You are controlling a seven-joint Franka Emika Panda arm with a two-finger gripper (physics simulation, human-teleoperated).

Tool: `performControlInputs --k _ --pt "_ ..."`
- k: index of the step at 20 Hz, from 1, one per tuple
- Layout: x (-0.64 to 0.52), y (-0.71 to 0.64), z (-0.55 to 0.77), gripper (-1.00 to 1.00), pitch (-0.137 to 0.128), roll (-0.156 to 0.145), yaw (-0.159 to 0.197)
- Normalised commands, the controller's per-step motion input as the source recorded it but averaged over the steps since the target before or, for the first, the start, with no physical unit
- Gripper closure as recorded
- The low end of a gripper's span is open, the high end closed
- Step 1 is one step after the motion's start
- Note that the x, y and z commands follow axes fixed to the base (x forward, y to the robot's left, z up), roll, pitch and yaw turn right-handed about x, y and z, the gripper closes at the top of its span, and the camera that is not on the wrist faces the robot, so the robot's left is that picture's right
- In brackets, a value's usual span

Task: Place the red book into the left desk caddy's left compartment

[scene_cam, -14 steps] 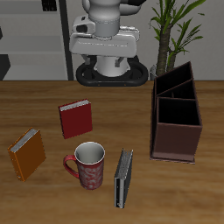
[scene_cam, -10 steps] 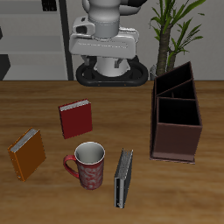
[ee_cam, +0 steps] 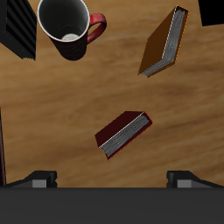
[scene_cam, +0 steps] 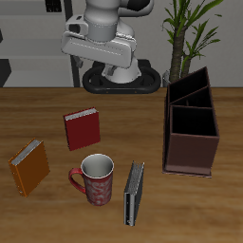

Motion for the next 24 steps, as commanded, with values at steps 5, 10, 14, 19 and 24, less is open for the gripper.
performControlInputs --k 5,10,14,19,24 --pt "0.0 -0.22 -0.12 -1.0 -0.028 -0.084 -0.146" --pt "0.09 -0.09 -0.26 -1.0 0.008 -0.034 -0.125" --pt "0.1 -0.03 -0.19 -1.0 0.019 -0.017 -0.072" --pt "0.09 -0.04 -0.21 -1.0 -0.013 -0.012 -0.097" --pt "0.08 -0.16 -0.24 -1.0 0.016 -0.023 -0.09"
